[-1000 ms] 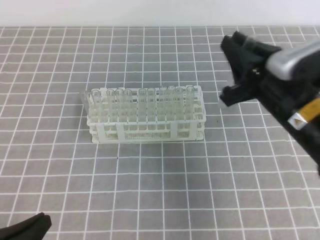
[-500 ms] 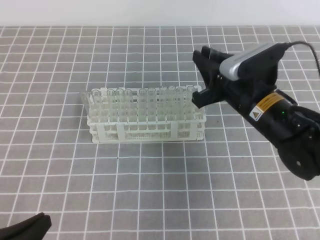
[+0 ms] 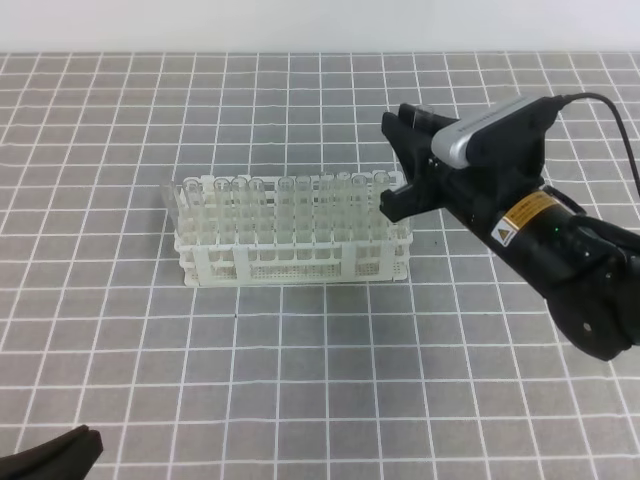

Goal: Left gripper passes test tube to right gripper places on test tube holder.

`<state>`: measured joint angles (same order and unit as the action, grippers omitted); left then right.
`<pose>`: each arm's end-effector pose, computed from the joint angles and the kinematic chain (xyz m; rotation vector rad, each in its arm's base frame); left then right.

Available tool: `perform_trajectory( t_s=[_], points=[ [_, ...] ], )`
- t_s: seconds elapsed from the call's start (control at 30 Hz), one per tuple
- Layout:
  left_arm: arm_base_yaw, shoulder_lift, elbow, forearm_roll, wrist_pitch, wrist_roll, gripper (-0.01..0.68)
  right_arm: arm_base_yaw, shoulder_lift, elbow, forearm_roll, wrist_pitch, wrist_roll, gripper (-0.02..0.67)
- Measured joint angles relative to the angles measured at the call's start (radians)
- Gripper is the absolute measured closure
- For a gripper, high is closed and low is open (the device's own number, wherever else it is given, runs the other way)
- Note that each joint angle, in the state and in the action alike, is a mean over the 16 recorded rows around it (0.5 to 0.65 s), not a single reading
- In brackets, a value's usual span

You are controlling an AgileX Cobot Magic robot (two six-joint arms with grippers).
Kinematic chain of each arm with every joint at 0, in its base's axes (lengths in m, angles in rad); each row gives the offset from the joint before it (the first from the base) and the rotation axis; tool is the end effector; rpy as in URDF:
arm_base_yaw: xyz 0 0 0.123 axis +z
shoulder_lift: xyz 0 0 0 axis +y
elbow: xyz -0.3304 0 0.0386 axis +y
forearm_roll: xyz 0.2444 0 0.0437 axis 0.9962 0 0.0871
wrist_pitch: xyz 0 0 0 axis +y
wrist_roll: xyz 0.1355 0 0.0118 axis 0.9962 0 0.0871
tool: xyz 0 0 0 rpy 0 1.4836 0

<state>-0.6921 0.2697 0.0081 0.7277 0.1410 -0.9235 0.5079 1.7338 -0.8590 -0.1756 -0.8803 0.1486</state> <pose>0.0608 -0.0338 0.1837 0.3979 1.8574 -0.5266 0.3548 0.2184 0.2946 -0.4598 1.4382 0.5386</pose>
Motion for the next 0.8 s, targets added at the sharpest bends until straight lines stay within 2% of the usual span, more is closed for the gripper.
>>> perform_trajectory(
  t_s=[0.4,0.8],
  points=[
    [0.000,0.001,0.002,0.001,-0.002,0.001,0.658,0.000,0.019,-0.058,-0.010,0.063,0.007,0.566],
    [0.000,0.003,0.004,0.002,-0.001,0.001,0.658,-0.003,0.027,-0.024,-0.028,0.045,0.023,0.566]
  ],
)
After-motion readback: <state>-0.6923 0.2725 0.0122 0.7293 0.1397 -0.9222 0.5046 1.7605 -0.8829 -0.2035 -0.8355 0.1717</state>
